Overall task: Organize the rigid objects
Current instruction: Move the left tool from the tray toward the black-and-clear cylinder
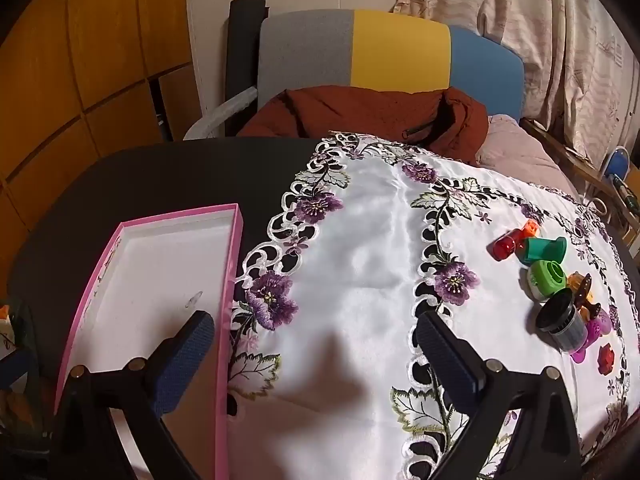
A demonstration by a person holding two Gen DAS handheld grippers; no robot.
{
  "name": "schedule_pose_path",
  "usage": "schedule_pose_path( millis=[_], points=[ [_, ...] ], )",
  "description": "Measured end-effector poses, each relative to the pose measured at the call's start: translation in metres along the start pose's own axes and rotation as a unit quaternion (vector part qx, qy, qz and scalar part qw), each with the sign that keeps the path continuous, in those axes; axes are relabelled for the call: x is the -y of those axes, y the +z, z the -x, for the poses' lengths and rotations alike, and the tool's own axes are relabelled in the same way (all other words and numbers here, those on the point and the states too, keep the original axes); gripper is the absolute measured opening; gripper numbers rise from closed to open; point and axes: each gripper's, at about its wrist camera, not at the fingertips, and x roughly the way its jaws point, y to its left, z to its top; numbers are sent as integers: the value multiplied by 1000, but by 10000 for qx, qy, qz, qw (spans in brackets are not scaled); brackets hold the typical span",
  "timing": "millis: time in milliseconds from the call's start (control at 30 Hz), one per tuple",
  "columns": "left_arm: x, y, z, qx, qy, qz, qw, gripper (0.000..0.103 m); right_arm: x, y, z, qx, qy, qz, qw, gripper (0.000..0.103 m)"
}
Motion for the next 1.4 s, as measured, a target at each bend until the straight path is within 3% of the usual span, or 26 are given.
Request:
schedule_pose_path(
  millis=[167,433,767,1000,1400],
  points=[
    [-1,-2,0,-33,-145,70,9999,103,3,-4,0,8,-42,-42,10000,103],
    [-2,-5,-4,-158,-49,49,9999,103,1,0,13,-1,-99,-2,10000,103],
    [0,-3,-1,-7,7,0,10000,103,12,-1,15,42,-81,-67,9999,103],
    [6,-2,-1,17,-237,-80,9997,103,24,2,22,191,-283,-186,9992,103],
    [-2,2,5,195,105,118,9997,103,19,1,27,200,-133,-115,9996,103]
  ],
)
